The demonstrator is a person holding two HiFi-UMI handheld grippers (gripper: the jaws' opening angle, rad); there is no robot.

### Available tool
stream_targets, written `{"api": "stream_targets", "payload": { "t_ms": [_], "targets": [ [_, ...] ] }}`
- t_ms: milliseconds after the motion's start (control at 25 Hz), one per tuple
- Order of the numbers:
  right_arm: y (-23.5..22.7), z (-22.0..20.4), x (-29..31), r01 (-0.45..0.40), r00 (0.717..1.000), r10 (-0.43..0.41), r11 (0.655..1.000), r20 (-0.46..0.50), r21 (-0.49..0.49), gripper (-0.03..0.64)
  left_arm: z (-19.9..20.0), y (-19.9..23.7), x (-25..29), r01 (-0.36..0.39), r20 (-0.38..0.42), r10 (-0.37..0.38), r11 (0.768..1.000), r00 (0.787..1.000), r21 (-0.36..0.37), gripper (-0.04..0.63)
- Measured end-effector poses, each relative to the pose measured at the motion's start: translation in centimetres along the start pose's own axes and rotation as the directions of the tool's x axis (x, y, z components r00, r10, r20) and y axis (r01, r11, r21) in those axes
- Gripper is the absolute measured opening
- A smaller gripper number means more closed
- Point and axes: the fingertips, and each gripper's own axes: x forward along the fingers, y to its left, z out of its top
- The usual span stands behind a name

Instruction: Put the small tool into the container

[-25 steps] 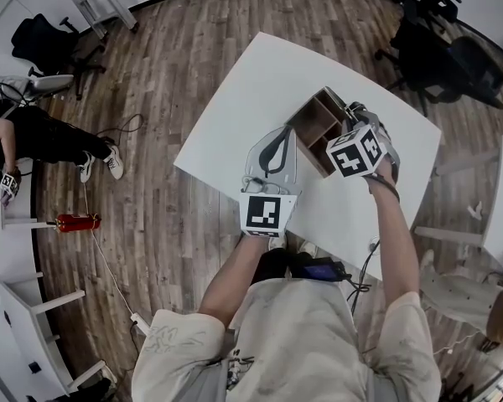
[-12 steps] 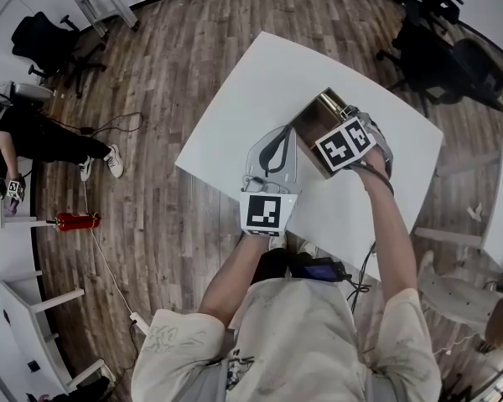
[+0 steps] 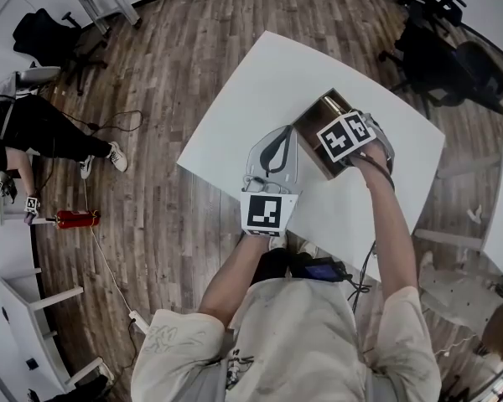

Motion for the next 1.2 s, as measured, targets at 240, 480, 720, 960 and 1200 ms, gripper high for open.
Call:
{"api": "stream_targets", "payload": {
  "t_ms": [240,480,720,960,1200],
  "targets": [
    [-0.3,0.1,1.0,-0.023,1.0,0.024,0.999,-0.01,0.026,0.092,-0.4,0.6,0.5,-0.009,-0.003,0.009,1.0,1.0,-0.004,0.015],
    [0.1,0.2,1.0,-0.058,0.998,0.058,0.997,0.011,0.044,0.094,-0.8,1.0,0.3,-0.01,-0.006,0.01,1.0,1.0,-0.008,0.015],
    [-0.1,-0.2,0.8,-0.049,0.998,0.048,0.998,0.027,0.026,0.097,-1.0,0.2,0.3,-0.007,-0.014,0.007,1.0,1.0,-0.007,0.015],
    [-0.4,0.5,0.5,-0.048,0.998,0.047,0.998,0.039,0.03,0.104,-0.4,1.1,0.5,-0.012,-0.013,0.012,1.0,1.0,-0.008,0.015],
    [-0.2,0.7,0.1,-0.05,0.997,0.048,0.998,0.062,0.028,0.106,-0.1,1.0,0.5,-0.007,-0.012,0.007,1.0,1.0,-0.008,0.015]
  ]
}}
